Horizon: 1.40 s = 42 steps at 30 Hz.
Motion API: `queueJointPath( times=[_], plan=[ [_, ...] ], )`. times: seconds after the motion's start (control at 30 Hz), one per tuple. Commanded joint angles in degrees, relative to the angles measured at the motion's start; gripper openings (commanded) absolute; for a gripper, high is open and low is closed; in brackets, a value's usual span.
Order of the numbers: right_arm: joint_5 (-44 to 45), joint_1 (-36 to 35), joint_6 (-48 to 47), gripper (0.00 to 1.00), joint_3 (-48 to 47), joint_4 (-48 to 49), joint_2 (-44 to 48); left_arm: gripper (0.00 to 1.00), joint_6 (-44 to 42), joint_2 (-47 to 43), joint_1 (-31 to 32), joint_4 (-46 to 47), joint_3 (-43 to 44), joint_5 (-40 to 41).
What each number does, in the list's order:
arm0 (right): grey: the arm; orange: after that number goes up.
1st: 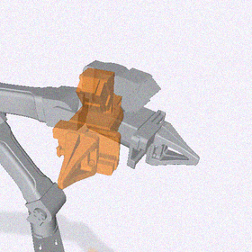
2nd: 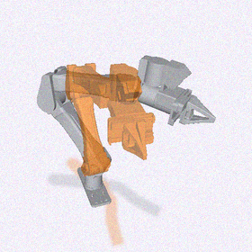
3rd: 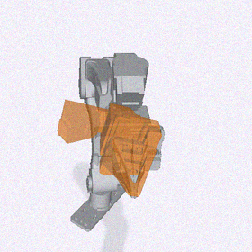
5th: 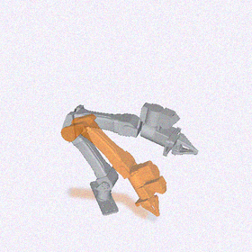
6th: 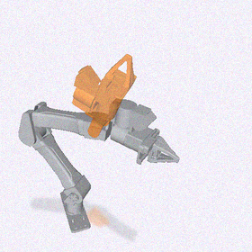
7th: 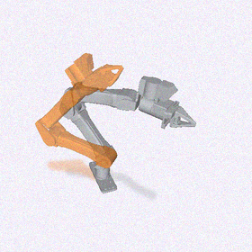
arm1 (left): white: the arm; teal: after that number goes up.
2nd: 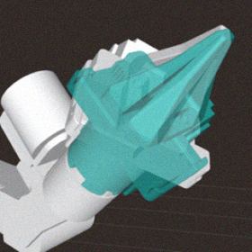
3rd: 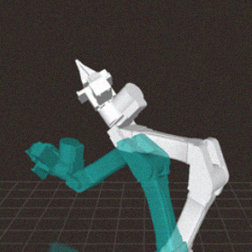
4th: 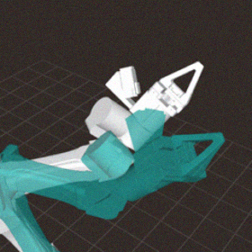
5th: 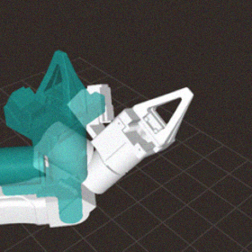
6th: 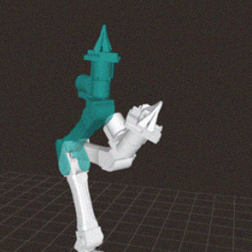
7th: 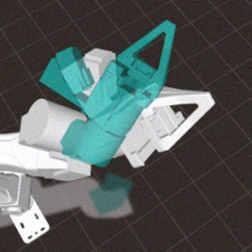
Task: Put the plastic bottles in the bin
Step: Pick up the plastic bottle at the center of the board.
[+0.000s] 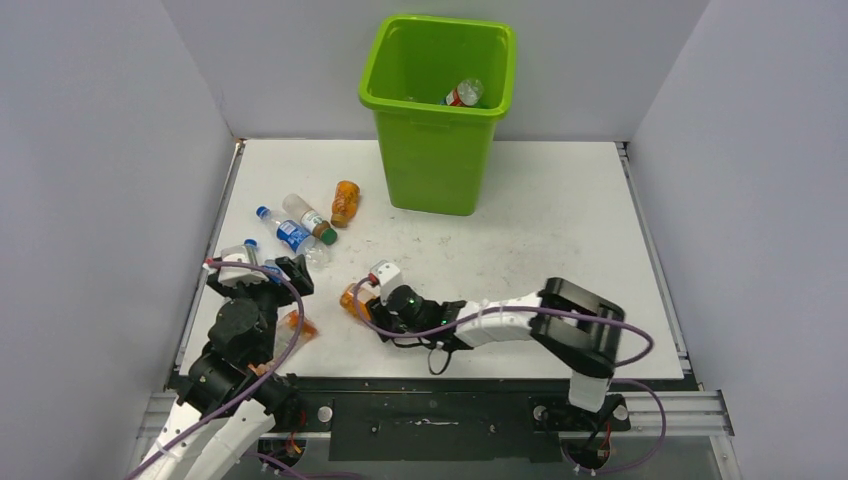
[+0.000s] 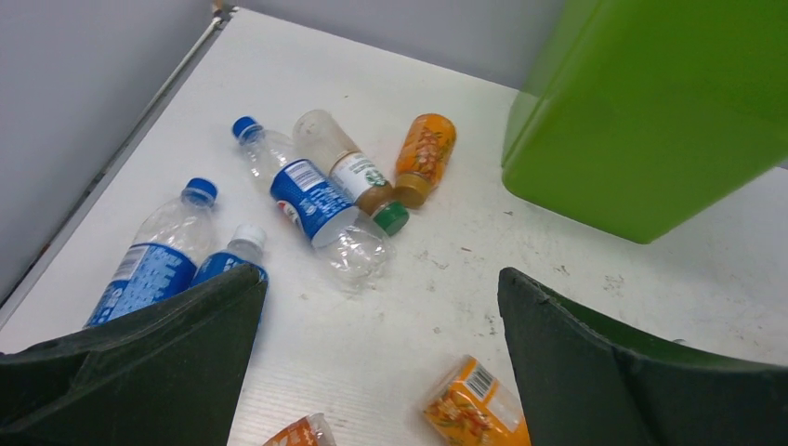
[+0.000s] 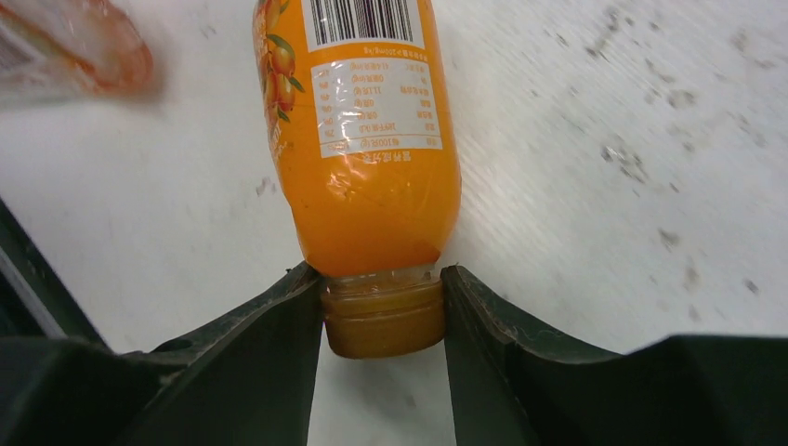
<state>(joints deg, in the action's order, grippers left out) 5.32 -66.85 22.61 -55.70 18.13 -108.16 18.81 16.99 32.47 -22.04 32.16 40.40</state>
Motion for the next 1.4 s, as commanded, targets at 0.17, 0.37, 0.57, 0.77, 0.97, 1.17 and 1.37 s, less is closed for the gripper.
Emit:
queueJointPath(
  times=[0.17, 0.37, 0.57, 0.77, 0.97, 1.17, 1.37],
  plan=[
    [1.5, 0.3, -7.4, 0.05, 7.0, -32.5, 31.2, 0.98, -10.3, 9.7, 0.0, 9.9, 3.0, -43.1],
    [-0.1, 0.2, -8.7, 0.05, 1.9, -52.1, 42.4, 1.0, -24.2, 20.4, 14.0, -1.1, 11.4, -54.5],
    [-3.0, 0.1, -8.2, 0.05, -2.1, -60.8, 46.2, 0.96, -38.1, 20.0, 24.2, -1.1, 10.4, -50.5],
    [-7.1, 0.1, -8.0, 0.05, -3.8, -62.7, 46.6, 0.96, -50.1, 23.6, 26.2, -1.8, 12.4, -48.6],
    [-12.5, 0.1, -7.3, 0.05, -3.8, -60.4, 48.2, 0.96, -56.7, 27.6, 30.9, 2.1, 12.4, -44.6],
    [-15.1, 0.1, -7.6, 0.05, -4.4, -58.9, 49.2, 0.96, -57.9, 31.3, 35.6, 0.8, 12.4, -41.9],
    [-14.7, 0.1, -8.0, 0.05, -5.3, -58.7, 48.1, 0.98, -56.5, 32.9, 37.0, 1.3, 12.6, -42.0]
  ],
)
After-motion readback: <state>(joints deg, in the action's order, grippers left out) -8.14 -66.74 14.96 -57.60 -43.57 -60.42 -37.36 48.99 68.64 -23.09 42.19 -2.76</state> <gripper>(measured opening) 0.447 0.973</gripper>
